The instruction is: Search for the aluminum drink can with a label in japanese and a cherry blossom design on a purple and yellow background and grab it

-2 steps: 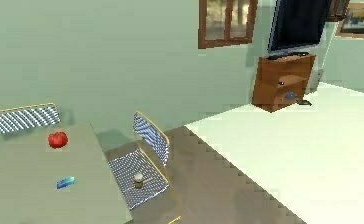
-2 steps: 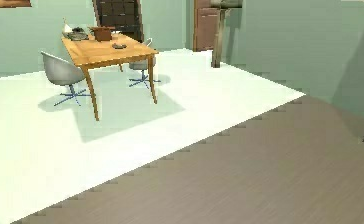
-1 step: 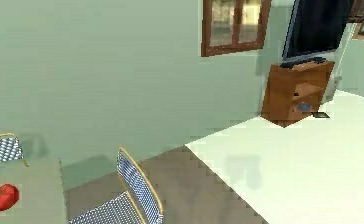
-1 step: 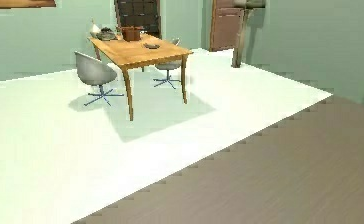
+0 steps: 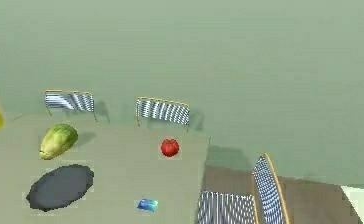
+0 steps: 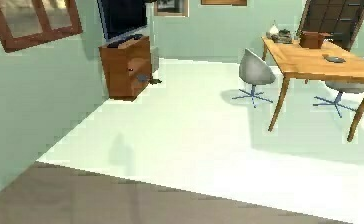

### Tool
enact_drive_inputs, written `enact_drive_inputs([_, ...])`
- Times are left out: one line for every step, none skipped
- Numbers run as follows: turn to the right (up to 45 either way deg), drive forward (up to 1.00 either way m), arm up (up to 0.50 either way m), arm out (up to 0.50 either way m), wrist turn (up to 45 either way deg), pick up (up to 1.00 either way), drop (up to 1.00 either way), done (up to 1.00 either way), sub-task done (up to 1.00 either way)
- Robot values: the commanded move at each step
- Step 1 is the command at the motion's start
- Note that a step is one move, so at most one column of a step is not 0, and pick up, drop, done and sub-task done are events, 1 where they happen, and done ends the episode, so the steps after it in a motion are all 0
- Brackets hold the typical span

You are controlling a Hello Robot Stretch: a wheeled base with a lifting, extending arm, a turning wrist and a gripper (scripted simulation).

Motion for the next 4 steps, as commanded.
enact_drive_inputs([-45.0,0.00,0.00,0.00,0.0,0.00,0.00,0.00,0.00])
enact_drive_inputs([-45.0,0.00,0.00,0.00,0.0,0.00,0.00,0.00,0.00])
enact_drive_inputs([-36.0,0.00,0.00,0.00,0.0,0.00,0.00,0.00,0.00])
enact_drive_inputs([0.0,0.00,0.50,0.00,0.0,0.00,0.00,0.00,0.00])
